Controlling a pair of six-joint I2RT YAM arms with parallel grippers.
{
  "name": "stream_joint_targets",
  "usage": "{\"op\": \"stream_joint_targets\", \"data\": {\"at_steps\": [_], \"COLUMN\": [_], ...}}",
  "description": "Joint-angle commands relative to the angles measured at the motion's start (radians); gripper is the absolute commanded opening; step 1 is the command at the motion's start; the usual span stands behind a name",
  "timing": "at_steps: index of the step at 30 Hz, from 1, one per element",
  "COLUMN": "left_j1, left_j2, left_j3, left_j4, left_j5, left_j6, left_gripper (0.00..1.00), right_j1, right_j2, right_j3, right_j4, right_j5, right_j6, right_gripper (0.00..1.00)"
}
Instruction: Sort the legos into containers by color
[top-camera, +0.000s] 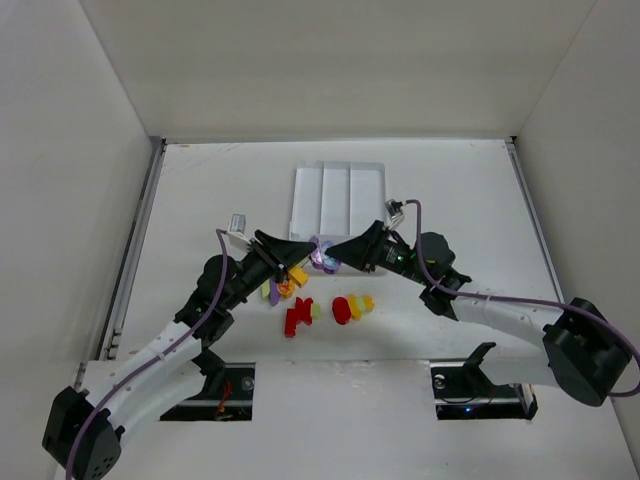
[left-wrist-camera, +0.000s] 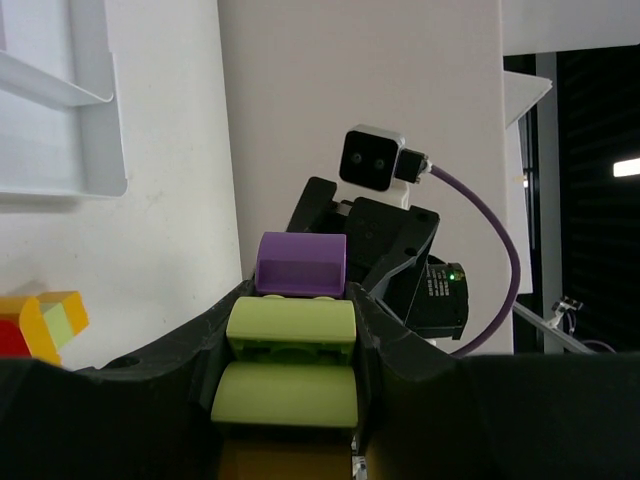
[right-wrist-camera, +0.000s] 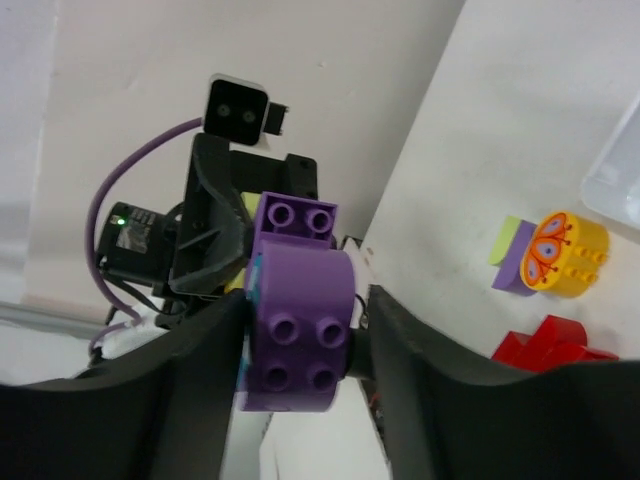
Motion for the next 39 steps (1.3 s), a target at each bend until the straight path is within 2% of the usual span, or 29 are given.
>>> {"op": "stream_joint_targets", "data": {"at_steps": [1, 4, 8, 23, 27, 32, 34, 39], "left_j1": [-0.003, 0.006, 0.008, 0.056, 0.062, 0.066, 0.069, 0.062], "left_j2": [-0.012, -0.015, -0.029, -0.036, -0.016, 0.04, 0.053, 0.068], "left_j3": [-0.01, -0.014, -0.02, -0.04, -0.037, 0.002, 0.032, 0.067], "left_j4": [0.088, 0.088, 0.089, 0.077, 0.076, 0.051, 0.025, -0.023], "left_j5": [0.015, 0.022, 0.026, 0.061, 0.048, 0.02, 0.0, -0.05], "left_j6": [-0.024, -0.024, -0.02, -0.018, 0.025, 0.147, 0.215, 0.31], "left_gripper": [0.13, 0.12, 0.09, 0.07, 0.09, 0.1, 0.1, 0.11], "right_j1": [-0.005, -0.017, -0.058, -0.206, -0.242, -0.253, -0.252, -0.247], "right_j2": [0.011, 0.004, -0.013, -0.049, -0.026, 0.043, 0.094, 0.209], "right_j3": [-0.011, -0.022, -0.038, -0.059, 0.005, 0.16, 0.224, 0.324], "right_j4": [0.129, 0.138, 0.132, 0.078, -0.089, -0.409, -0.477, -0.555], "right_j5": [-0.03, -0.024, -0.023, -0.064, 0.003, 0.227, 0.297, 0.361], "right_j6": [0.041, 0.042, 0.044, 0.018, -0.101, -0.327, -0.39, -0.439], "right_gripper": [0.49, 0.41, 0.37, 0.34, 0.35, 0.35, 0.35, 0.34]}}
